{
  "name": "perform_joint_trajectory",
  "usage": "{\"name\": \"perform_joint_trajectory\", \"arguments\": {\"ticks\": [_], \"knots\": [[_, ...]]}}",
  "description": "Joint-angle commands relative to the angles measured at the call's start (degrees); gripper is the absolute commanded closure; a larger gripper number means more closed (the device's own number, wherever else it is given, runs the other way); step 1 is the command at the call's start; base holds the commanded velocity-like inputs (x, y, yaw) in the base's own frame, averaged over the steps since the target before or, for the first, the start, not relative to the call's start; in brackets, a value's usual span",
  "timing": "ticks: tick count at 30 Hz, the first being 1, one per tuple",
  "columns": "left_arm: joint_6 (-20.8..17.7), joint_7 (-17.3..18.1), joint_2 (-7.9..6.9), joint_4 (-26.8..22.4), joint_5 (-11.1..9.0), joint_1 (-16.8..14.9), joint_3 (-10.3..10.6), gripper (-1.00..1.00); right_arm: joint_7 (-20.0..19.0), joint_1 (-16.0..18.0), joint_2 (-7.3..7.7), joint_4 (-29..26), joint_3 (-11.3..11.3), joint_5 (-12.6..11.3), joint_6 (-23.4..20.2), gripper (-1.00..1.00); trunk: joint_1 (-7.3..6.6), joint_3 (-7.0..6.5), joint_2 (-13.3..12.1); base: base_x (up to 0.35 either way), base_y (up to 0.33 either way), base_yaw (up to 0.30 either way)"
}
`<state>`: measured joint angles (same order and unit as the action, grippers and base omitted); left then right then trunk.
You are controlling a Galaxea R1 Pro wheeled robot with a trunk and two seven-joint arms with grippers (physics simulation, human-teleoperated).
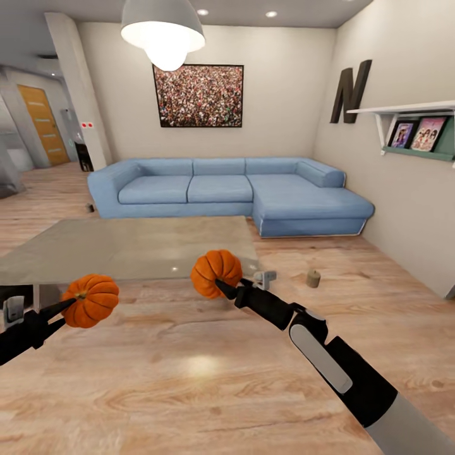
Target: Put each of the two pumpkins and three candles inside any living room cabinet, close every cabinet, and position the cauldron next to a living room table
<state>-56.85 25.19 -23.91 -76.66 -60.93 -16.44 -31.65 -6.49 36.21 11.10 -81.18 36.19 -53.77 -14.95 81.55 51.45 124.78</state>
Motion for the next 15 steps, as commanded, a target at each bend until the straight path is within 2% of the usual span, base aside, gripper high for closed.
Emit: {"name": "perform_joint_trajectory", "arguments": {"ticks": [1,5,15], "knots": [[-0.4,0.3,0.05,0.0,-0.1,-0.1,-0.1,1.0,0.1,0.0,0.01,-0.1,0.0,0.8,-0.2,1.0,0.02,0.01,0.0,0.313,0.06,0.234],[-0.4,0.3,0.09,0.0,-0.1,-0.1,-0.1,1.0,0.2,0.0,-0.02,0.0,0.0,1.8,-0.2,1.0,0.02,-0.14,0.0,0.163,0.021,0.239],[-0.4,0.3,0.09,0.0,-0.1,-0.1,-0.1,1.0,0.2,0.0,-0.03,0.0,0.0,2.0,-0.3,1.0,0.02,-0.51,0.0,0.011,0.001,0.242]]}}
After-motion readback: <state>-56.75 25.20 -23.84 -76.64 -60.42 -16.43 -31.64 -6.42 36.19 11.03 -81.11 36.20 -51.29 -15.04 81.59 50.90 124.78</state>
